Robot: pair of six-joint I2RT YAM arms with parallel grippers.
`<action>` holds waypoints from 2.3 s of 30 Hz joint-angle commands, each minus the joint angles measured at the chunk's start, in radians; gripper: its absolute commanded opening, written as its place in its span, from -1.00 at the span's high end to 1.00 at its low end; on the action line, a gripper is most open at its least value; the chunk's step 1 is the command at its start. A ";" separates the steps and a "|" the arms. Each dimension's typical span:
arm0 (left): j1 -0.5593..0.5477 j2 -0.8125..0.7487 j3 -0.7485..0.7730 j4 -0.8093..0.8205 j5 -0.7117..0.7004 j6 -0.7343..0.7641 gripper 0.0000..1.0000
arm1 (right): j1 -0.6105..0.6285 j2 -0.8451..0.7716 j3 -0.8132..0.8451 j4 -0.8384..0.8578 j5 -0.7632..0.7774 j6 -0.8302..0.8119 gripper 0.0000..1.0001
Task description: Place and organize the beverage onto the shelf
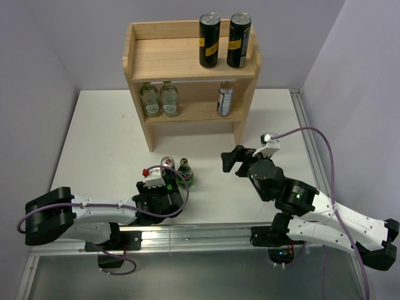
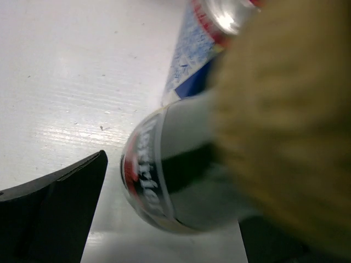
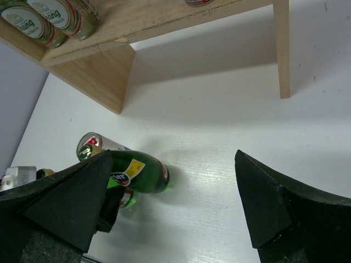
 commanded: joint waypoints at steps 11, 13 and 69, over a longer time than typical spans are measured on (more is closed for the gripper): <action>0.060 0.141 -0.021 0.257 -0.108 0.028 -0.67 | 0.009 -0.038 -0.059 0.020 0.004 0.021 -1.00; 0.074 0.169 -0.007 0.214 -0.114 -0.009 -0.54 | 0.009 -0.034 -0.057 0.020 0.009 0.019 -1.00; 0.814 0.342 1.685 -0.255 0.621 0.908 0.99 | 0.007 -0.197 -0.171 0.022 0.108 0.052 -1.00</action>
